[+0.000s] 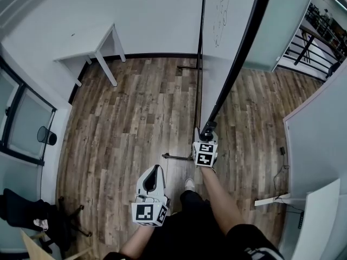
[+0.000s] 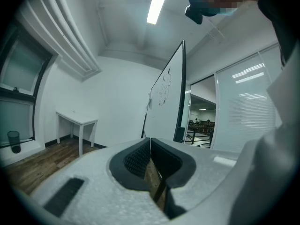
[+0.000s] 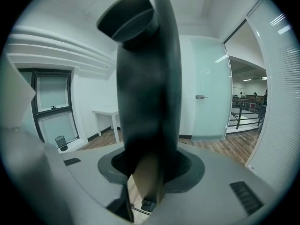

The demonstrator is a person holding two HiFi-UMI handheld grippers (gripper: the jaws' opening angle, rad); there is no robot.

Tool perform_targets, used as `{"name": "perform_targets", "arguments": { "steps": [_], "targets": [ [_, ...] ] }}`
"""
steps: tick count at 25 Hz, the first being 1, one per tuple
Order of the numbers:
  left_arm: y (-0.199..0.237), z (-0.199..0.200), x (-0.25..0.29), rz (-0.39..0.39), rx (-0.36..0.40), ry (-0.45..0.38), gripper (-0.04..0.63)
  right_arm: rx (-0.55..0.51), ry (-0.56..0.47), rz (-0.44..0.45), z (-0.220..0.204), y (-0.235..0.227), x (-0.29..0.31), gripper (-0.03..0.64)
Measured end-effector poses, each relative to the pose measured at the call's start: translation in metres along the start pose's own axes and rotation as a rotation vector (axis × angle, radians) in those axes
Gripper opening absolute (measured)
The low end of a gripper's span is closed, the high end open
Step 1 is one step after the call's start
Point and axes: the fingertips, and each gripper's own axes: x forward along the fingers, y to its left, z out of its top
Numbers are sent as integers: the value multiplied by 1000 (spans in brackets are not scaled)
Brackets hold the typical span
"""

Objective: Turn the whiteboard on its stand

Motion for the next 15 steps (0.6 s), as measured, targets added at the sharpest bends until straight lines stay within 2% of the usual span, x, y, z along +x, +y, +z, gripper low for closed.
{"name": "perform_targets", "arguments": {
  "steps": [15],
  "targets": [
    [4, -10, -107, 8, -15, -28, 18, 11, -4, 7, -39, 42, -87, 158]
  ]
}}
